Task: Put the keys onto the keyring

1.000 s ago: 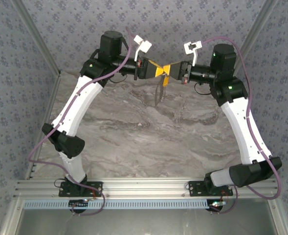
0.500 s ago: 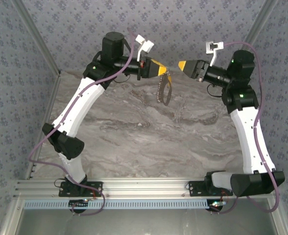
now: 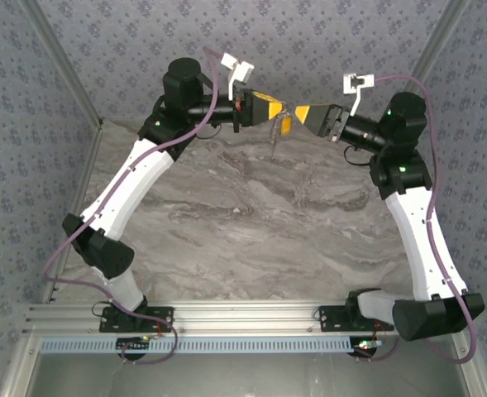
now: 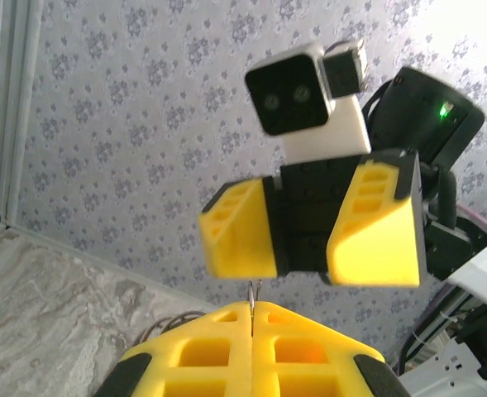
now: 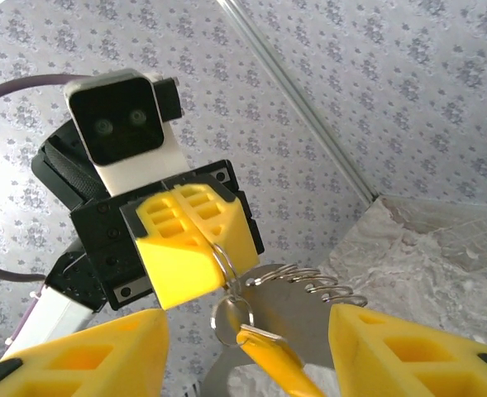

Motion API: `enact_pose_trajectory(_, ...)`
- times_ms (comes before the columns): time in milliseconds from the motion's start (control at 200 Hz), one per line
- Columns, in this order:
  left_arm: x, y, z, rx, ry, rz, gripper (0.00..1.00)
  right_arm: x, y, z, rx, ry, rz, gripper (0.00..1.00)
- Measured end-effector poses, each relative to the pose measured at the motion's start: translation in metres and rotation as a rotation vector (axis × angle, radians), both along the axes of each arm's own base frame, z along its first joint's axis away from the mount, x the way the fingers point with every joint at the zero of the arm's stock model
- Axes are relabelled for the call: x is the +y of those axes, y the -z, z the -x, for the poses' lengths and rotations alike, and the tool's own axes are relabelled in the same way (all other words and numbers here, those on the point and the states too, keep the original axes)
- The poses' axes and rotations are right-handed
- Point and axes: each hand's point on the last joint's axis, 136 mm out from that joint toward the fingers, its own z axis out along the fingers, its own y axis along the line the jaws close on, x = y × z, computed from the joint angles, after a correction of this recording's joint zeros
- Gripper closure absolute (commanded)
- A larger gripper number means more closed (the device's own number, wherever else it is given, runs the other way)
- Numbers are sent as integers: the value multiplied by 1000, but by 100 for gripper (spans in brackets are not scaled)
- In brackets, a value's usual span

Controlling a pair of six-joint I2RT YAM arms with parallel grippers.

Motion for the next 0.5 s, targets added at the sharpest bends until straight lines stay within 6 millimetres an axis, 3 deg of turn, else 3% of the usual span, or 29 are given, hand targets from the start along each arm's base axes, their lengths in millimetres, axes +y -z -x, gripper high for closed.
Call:
enact_pose_trajectory(130, 1, -8, -1, -9, -14, 31, 100, 12, 4, -4, 5, -25, -9, 54)
enact_pose_trajectory(330, 1, -7, -9, 7, -63, 66, 100, 35, 15, -6, 33, -78, -14, 99)
enact_pose_trajectory(500, 0, 1, -20, 28, -106, 79, 100, 44, 19, -5, 43, -84, -15, 100)
